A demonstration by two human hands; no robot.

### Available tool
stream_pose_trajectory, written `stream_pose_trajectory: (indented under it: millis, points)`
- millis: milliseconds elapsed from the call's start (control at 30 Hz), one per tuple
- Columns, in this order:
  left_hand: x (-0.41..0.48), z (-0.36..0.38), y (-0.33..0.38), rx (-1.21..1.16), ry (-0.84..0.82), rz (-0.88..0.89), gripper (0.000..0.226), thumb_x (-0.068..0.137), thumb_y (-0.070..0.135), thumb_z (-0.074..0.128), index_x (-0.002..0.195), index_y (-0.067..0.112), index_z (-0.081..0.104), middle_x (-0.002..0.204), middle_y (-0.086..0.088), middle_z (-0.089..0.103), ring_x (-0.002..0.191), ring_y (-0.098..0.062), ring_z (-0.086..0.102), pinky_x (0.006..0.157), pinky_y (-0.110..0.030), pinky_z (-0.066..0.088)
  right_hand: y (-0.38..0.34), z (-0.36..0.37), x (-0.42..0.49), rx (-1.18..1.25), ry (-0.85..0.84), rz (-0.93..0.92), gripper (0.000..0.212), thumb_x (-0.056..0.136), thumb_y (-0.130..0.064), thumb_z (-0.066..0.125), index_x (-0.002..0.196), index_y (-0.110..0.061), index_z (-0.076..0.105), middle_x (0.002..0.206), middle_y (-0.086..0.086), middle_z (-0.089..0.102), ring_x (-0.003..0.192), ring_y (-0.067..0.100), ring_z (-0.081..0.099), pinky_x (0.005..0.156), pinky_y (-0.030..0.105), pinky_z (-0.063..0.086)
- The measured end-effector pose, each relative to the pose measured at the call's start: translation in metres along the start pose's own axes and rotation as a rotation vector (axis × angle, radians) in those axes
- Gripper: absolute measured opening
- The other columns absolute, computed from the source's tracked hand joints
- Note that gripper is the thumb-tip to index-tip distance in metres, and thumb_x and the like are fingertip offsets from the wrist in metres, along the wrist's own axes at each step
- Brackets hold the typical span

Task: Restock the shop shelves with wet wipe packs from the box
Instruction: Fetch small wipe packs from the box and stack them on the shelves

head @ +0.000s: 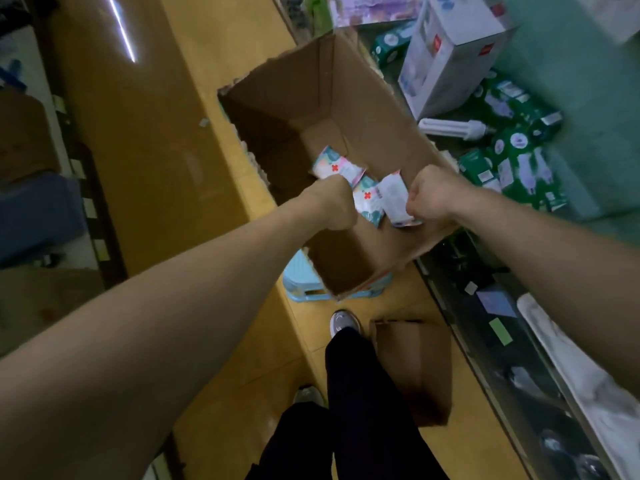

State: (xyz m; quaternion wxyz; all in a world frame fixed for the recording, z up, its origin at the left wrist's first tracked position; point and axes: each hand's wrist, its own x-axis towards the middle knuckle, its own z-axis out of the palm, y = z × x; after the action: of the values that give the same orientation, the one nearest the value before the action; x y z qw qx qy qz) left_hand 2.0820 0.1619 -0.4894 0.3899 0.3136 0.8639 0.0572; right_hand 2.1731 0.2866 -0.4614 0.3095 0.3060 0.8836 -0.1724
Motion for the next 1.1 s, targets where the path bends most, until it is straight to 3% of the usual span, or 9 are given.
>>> stream_pose_trajectory:
  millis: [133,267,367,533,600,700,900,1033,1100]
  points:
    - [0.055,0.022,0.006,-0.147,-0.083,-0.091,0.025,0.091,0.018,0.06,0.113,0.007,0.056,0.101,-0.007,0.059,0.077,-0.016,0.054,0.065,-0.026,0.045,0.006,0.009,0.042,0.045,-0.023,0.062,0.035,0.099,-0.015,0.047,0.131,-0.004,0.052,0.133,0.02,0.053,0.121,0.035,0.051,0.096,0.036,0.042]
    - [0.099,0.045,0.009,-0.329,-0.171,-0.219,0.038,0.092,0.017,0.06,0.127,0.003,0.056,0.123,-0.015,0.061,0.101,-0.027,0.061,0.083,-0.03,0.05,0.011,0.046,0.09,0.153,-0.064,0.197,0.044,0.097,-0.023,0.052,0.136,-0.004,0.045,0.136,0.019,0.049,0.122,0.035,0.051,0.097,0.038,0.042]
    - [0.121,0.058,0.009,-0.535,-0.209,-0.337,0.042,0.095,0.018,0.059,0.135,0.01,0.047,0.128,-0.01,0.054,0.116,-0.024,0.055,0.094,-0.029,0.047,0.011,0.068,0.117,0.185,-0.074,0.254,0.068,0.094,-0.027,0.056,0.147,-0.001,0.022,0.145,0.021,0.038,0.132,0.035,0.042,0.105,0.04,0.036]
    - [0.153,0.078,0.001,-0.932,-0.222,-0.645,0.035,0.091,0.018,0.063,0.122,0.011,0.047,0.116,-0.01,0.055,0.103,-0.023,0.057,0.078,-0.034,0.05,0.011,0.092,0.148,0.143,0.01,0.275,0.09,0.086,-0.032,0.067,0.148,-0.002,0.01,0.147,0.023,0.029,0.132,0.036,0.039,0.104,0.04,0.037]
    - [0.165,0.086,-0.005,-1.044,-0.232,-0.716,0.033,0.091,0.021,0.063,0.118,0.008,0.051,0.104,-0.011,0.059,0.087,-0.021,0.06,0.064,-0.033,0.047,0.013,0.097,0.159,0.148,0.029,0.272,0.082,0.084,-0.03,0.069,0.145,-0.004,0.021,0.144,0.02,0.032,0.127,0.035,0.045,0.099,0.041,0.041]
    - [0.177,0.094,-0.01,-1.175,-0.23,-0.755,0.031,0.091,0.033,0.062,0.111,0.012,0.052,0.086,-0.007,0.052,0.071,-0.017,0.049,0.068,-0.035,0.043,0.016,0.103,0.17,0.121,-0.01,0.24,0.052,0.091,-0.025,0.061,0.137,-0.01,0.043,0.139,0.013,0.036,0.124,0.033,0.048,0.096,0.039,0.044]
    - [0.183,0.101,-0.007,-1.442,-0.302,-0.591,0.076,0.077,0.07,0.059,0.135,0.022,0.049,0.128,-0.006,0.056,0.119,-0.028,0.053,0.102,-0.052,0.04,0.011,0.104,0.177,0.13,-0.05,-0.009,0.045,0.09,-0.029,0.06,0.133,-0.017,0.052,0.13,0.014,0.05,0.119,0.033,0.052,0.093,0.036,0.045]
    - [0.181,0.108,-0.016,-1.47,-0.143,-0.724,0.048,0.08,0.028,0.069,0.125,0.013,0.058,0.11,-0.014,0.069,0.092,-0.026,0.066,0.085,-0.043,0.054,0.009,0.102,0.179,0.291,-0.263,-0.148,0.032,0.086,-0.025,0.061,0.116,-0.014,0.063,0.12,0.009,0.06,0.111,0.028,0.057,0.082,0.027,0.044]
    - [0.183,0.109,-0.031,-1.529,-0.057,-0.808,0.039,0.086,0.011,0.062,0.125,0.011,0.054,0.108,-0.014,0.067,0.093,-0.028,0.067,0.084,-0.046,0.055,0.013,0.099,0.19,0.335,-0.201,-0.128,0.029,0.088,-0.018,0.057,0.116,-0.014,0.063,0.122,0.012,0.058,0.115,0.03,0.055,0.087,0.027,0.044]
